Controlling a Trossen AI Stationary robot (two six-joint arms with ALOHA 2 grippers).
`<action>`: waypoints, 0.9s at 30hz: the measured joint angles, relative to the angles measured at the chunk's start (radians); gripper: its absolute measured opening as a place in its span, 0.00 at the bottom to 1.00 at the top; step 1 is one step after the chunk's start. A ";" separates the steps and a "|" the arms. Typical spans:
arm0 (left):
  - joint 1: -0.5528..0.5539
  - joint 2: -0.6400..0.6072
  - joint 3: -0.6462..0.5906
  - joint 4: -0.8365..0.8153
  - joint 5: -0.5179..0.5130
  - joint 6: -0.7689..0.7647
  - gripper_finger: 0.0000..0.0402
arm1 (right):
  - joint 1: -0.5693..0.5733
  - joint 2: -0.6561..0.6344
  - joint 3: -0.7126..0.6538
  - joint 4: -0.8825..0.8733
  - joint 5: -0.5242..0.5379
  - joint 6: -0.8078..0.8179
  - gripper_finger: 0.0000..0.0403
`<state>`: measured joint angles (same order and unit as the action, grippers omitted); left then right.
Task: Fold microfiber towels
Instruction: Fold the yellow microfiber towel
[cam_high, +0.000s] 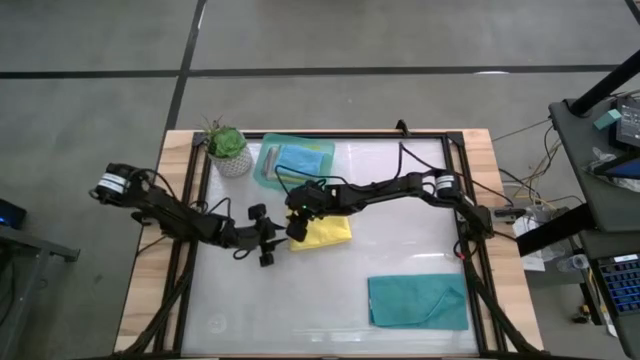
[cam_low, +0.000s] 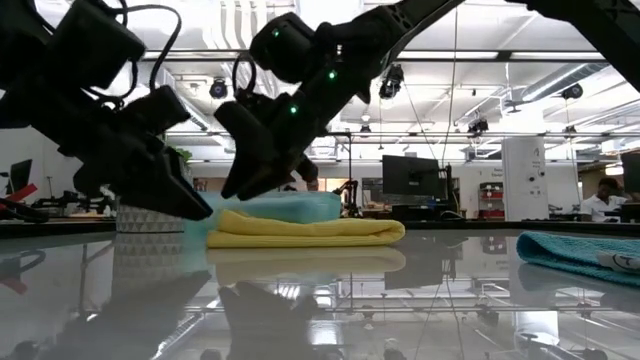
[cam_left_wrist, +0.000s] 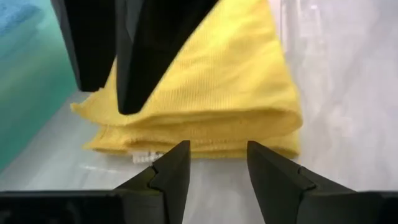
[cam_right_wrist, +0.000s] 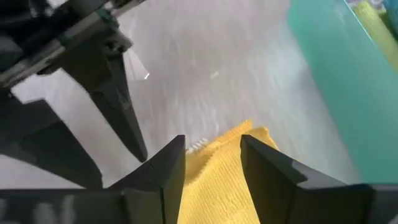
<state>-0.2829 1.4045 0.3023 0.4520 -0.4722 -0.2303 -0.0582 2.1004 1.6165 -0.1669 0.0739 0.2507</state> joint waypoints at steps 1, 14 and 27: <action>0.000 -0.012 0.000 0.000 0.005 0.000 0.36 | 0.000 -0.002 0.000 -0.001 0.000 -0.005 0.37; -0.022 0.018 0.014 0.024 0.146 -0.286 0.36 | 0.083 -0.171 -0.037 -0.231 0.065 -0.140 0.30; -0.021 0.145 0.080 0.116 0.146 -0.233 0.36 | 0.157 -0.277 -0.188 -0.444 0.110 -0.066 0.28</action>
<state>-0.3041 1.5493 0.3828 0.5675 -0.3259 -0.4637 0.0990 1.8232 1.4286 -0.6105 0.1843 0.1844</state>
